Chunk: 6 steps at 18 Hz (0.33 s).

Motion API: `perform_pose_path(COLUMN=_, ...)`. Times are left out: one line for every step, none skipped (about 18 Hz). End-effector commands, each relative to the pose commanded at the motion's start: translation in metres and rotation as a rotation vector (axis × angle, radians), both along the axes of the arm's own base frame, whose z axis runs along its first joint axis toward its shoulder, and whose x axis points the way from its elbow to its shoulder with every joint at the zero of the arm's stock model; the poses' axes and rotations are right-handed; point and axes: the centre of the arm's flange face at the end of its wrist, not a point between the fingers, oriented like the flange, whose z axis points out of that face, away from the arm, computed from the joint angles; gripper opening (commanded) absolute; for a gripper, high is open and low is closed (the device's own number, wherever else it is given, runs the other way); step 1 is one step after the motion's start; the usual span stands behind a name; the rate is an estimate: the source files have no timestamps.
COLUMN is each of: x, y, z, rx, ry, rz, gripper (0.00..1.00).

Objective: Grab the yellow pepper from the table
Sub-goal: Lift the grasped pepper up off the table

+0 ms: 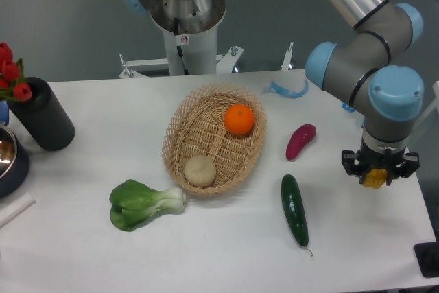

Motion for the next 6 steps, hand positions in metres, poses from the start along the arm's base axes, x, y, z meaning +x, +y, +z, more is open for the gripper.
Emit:
perform_pose_path(x=0.0011, y=0.0006, z=0.0018, rx=0.009, ry=-0.004, rz=-0.004, gripper=0.14)
perform_pose_path(x=0.0035, y=0.0000, z=0.0071, rx=0.012, ry=-0.008, rz=-0.009, gripper=0.15)
perform_pose_path(x=0.0060, y=0.0001, z=0.0064, rx=0.007, ry=-0.019, rz=-0.011, gripper=0.15)
perform_pose_path(x=0.0074, y=0.0006, z=0.0049, rx=0.003, ry=-0.026, rz=-0.014, gripper=0.15)
perform_pose_path(x=0.0081, y=0.0015, z=0.0049, rx=0.001, ry=-0.026, rz=-0.023, gripper=0.15)
perform_pose_path(x=0.0082, y=0.0015, z=0.0047, rx=0.000, ry=-0.027, rz=-0.029, gripper=0.15)
